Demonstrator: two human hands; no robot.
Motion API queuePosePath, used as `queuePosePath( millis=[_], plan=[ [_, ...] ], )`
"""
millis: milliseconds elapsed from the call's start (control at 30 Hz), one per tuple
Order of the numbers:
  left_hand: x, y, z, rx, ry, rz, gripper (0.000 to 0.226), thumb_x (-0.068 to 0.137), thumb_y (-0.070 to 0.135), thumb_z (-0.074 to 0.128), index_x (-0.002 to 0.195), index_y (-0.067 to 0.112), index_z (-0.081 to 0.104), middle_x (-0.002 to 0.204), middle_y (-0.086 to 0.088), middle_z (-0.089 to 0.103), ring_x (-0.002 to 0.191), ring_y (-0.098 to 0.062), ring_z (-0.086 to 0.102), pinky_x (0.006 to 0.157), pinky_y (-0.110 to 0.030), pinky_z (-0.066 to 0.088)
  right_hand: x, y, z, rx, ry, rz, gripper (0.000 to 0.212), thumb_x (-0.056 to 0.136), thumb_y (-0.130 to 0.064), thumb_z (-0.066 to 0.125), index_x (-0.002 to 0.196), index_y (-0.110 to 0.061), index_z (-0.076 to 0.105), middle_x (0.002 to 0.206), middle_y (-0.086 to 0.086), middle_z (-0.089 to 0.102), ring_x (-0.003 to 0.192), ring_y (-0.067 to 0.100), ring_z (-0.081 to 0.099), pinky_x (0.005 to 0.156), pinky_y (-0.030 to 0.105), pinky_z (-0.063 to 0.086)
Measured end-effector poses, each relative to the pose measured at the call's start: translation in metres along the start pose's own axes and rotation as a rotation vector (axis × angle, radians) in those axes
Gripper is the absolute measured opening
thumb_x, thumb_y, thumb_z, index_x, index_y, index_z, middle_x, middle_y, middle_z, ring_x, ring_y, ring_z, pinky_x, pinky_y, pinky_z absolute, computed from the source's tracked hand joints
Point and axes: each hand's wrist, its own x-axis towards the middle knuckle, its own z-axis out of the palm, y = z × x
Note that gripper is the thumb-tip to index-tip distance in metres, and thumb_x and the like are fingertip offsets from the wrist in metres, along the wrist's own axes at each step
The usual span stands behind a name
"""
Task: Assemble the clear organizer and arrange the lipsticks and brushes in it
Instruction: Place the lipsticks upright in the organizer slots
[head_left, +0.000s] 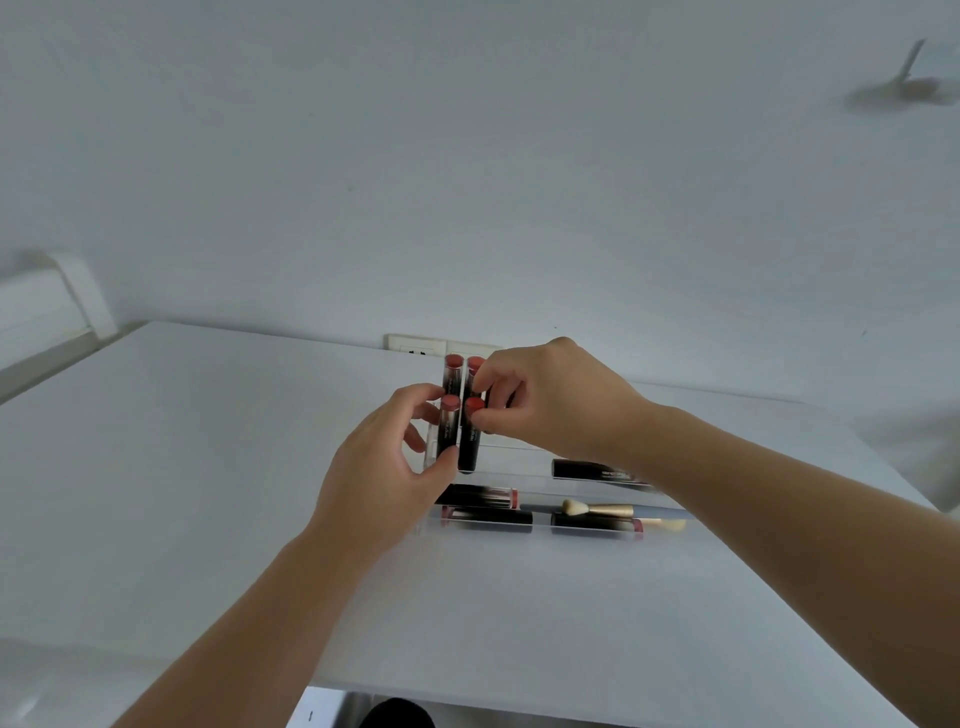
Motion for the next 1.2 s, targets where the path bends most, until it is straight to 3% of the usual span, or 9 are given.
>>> queuePosePath(
  millis=[300,800,1067,1200],
  plan=[
    [0.0,-0.001,0.001,-0.003,-0.009,-0.005,0.047,0.079,0.032,0.07,0.12,0.045,0.05,0.104,0.025,0.063,0.087,-0.011,0.06,0.068,-0.024,0.044,-0.004,-0.002,-0.006,-0.023,-0.037,-0.006,0.019,0.088,-0.036,0.072,0.105,-0.027,0.073,0.079,-0.014,0.075,0.078,0.007,0.067,0.075,0.036,0.056],
    [0.001,-0.001,0.002,-0.005,-0.01,0.0,0.046,0.077,0.038,0.065,0.118,0.049,0.048,0.109,0.027,0.061,0.087,-0.011,0.06,0.068,-0.021,0.043,-0.002,-0.007,-0.002,-0.051,-0.064,-0.006,0.014,0.091,-0.031,0.066,0.1,-0.028,0.075,0.079,-0.008,0.073,0.083,0.015,0.061,0.076,0.036,0.055],
    [0.0,-0.003,0.001,0.002,-0.008,-0.001,0.047,0.077,0.037,0.067,0.12,0.045,0.05,0.107,0.027,0.062,0.087,-0.01,0.061,0.068,-0.022,0.044,-0.007,0.003,-0.014,-0.034,0.01,0.0,0.019,0.088,-0.04,0.071,0.103,-0.029,0.074,0.076,-0.014,0.074,0.074,0.002,0.065,0.069,0.026,0.053],
    [0.0,-0.003,0.002,0.001,0.002,0.0,0.049,0.077,0.037,0.068,0.122,0.044,0.05,0.108,0.028,0.061,0.086,-0.009,0.061,0.069,-0.022,0.045,-0.014,0.018,-0.03,-0.05,0.044,0.006,0.009,0.088,-0.035,0.072,0.095,-0.03,0.075,0.067,-0.017,0.068,0.062,-0.004,0.06,0.062,0.021,0.049]
  ],
)
